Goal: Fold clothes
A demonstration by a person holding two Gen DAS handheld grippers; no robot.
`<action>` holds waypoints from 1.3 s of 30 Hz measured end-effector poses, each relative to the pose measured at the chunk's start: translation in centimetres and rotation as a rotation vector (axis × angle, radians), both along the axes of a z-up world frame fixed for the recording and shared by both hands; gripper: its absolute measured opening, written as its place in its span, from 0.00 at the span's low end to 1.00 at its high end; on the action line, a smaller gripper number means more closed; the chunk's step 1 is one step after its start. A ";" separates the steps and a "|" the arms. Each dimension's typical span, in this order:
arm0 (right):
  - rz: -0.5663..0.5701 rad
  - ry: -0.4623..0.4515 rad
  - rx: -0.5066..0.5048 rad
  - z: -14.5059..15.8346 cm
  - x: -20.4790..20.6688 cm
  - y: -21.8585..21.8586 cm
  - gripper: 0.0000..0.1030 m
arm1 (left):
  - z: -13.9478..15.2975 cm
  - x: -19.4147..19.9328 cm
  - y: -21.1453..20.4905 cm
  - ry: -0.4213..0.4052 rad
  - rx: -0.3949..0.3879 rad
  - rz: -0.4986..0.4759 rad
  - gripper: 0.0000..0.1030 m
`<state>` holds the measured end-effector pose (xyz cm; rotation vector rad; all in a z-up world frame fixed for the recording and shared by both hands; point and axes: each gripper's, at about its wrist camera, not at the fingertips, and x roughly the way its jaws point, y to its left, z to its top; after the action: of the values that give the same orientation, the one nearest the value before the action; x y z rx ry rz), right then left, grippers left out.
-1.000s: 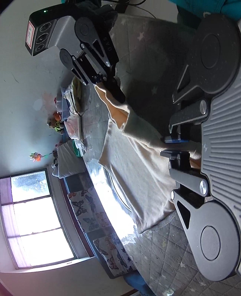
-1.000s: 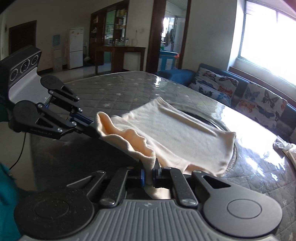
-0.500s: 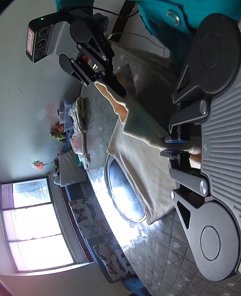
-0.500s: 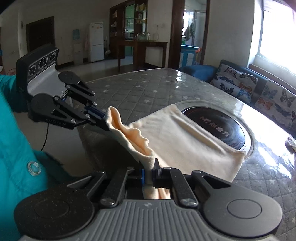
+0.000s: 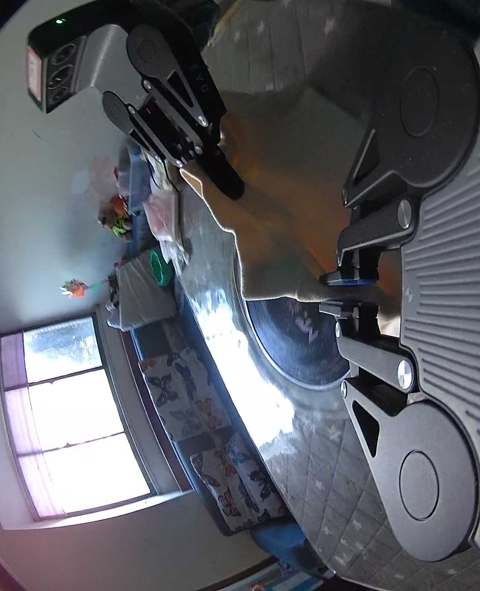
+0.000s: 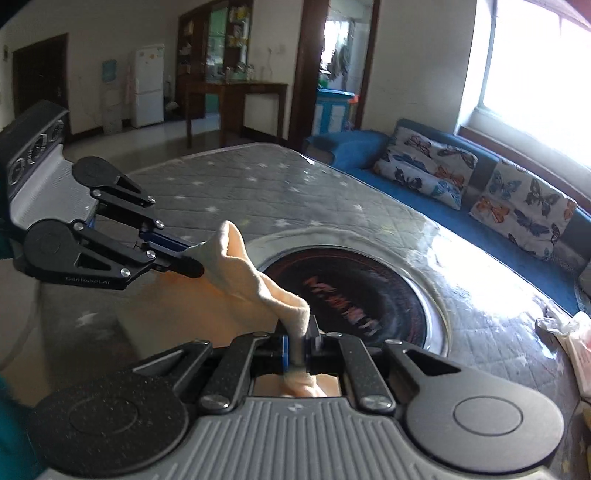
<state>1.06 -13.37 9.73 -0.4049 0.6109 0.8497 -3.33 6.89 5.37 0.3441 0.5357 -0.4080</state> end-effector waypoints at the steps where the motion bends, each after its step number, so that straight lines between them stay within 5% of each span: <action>1: -0.021 0.015 -0.004 -0.7 1.8 0.7 0.06 | -0.6 1.3 0.0 0.018 0.001 0.015 0.08; 8: -0.132 0.040 0.005 -5.9 5.7 2.6 0.09 | -5.0 6.3 0.0 0.098 0.019 0.146 0.10; 12: -0.209 -0.015 0.014 -8.0 5.3 1.9 0.23 | -5.6 6.7 0.2 0.099 0.008 0.192 0.19; 19: -0.292 -0.038 0.131 -6.4 2.4 -2.3 0.23 | -5.4 6.9 1.1 0.088 -0.012 0.253 0.28; 25: -0.297 0.086 0.123 -7.1 2.0 -4.5 0.22 | -5.4 7.1 0.9 0.090 -0.017 0.294 0.29; 30: -0.434 0.166 0.184 -8.7 4.3 -6.5 0.15 | -5.1 7.4 1.6 0.087 -0.002 0.347 0.38; 39: -0.322 0.115 0.134 -7.2 5.0 -1.4 0.16 | -3.9 8.0 3.9 0.060 -0.038 0.452 0.40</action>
<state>6.09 -14.75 2.51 -0.1305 0.6989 0.6030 4.69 10.78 1.44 0.1660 0.6439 0.0090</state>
